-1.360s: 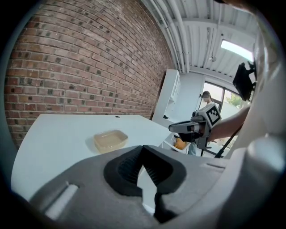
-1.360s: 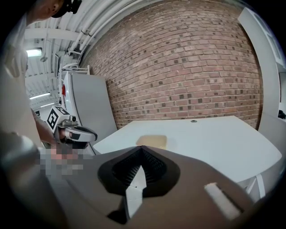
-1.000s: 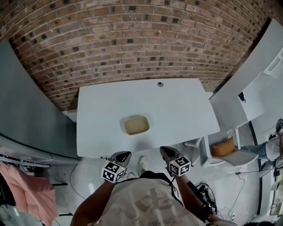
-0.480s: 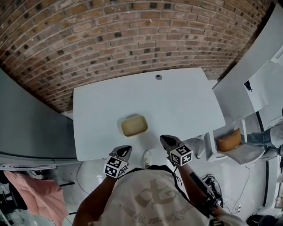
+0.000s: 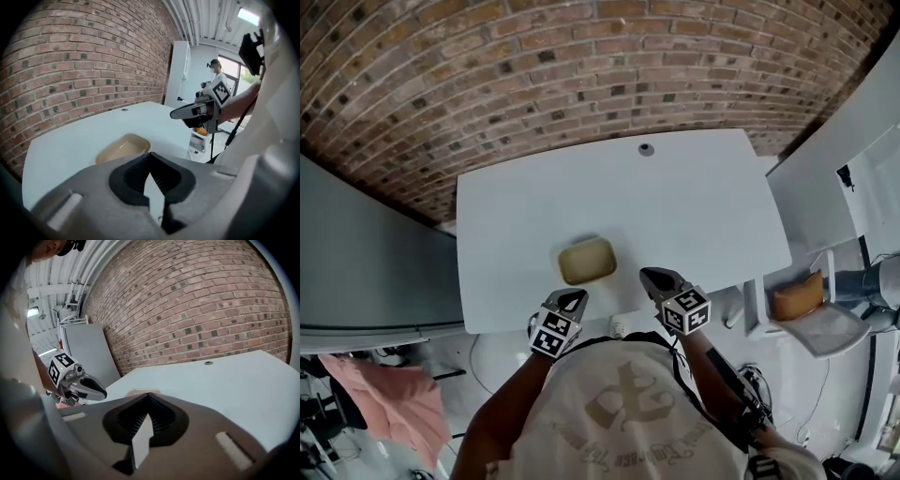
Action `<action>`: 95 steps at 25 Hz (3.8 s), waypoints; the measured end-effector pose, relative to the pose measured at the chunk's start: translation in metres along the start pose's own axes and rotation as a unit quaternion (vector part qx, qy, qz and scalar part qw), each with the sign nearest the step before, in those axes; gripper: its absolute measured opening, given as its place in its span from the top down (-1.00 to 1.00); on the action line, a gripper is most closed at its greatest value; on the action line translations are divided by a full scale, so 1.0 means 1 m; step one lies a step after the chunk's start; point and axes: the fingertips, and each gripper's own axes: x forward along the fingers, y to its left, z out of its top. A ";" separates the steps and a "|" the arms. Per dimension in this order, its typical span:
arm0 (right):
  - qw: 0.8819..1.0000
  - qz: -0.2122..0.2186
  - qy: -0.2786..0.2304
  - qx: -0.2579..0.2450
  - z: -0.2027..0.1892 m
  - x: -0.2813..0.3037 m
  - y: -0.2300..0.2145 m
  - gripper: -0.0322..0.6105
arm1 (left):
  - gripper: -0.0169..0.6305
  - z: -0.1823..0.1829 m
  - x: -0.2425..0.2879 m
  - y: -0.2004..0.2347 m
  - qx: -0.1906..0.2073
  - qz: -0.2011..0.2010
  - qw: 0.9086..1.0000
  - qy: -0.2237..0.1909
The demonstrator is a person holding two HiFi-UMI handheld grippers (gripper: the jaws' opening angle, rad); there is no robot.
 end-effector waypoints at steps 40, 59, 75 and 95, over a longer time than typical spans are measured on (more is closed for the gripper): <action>0.996 0.034 0.012 0.082 -0.019 0.024 -0.057 0.88 | 0.79 -0.025 0.091 0.006 0.255 0.029 0.928 0.268; 0.995 0.027 0.015 0.090 -0.022 0.023 -0.066 0.88 | 0.80 -0.045 0.097 0.013 0.280 0.033 0.912 0.297; 0.996 0.043 0.022 0.081 -0.022 0.031 -0.053 0.88 | 0.88 -0.029 0.080 0.013 0.252 0.032 0.930 0.266; 0.998 0.035 0.007 0.045 0.000 0.014 -0.036 0.88 | 0.88 -0.024 0.022 0.011 0.204 0.082 0.956 0.192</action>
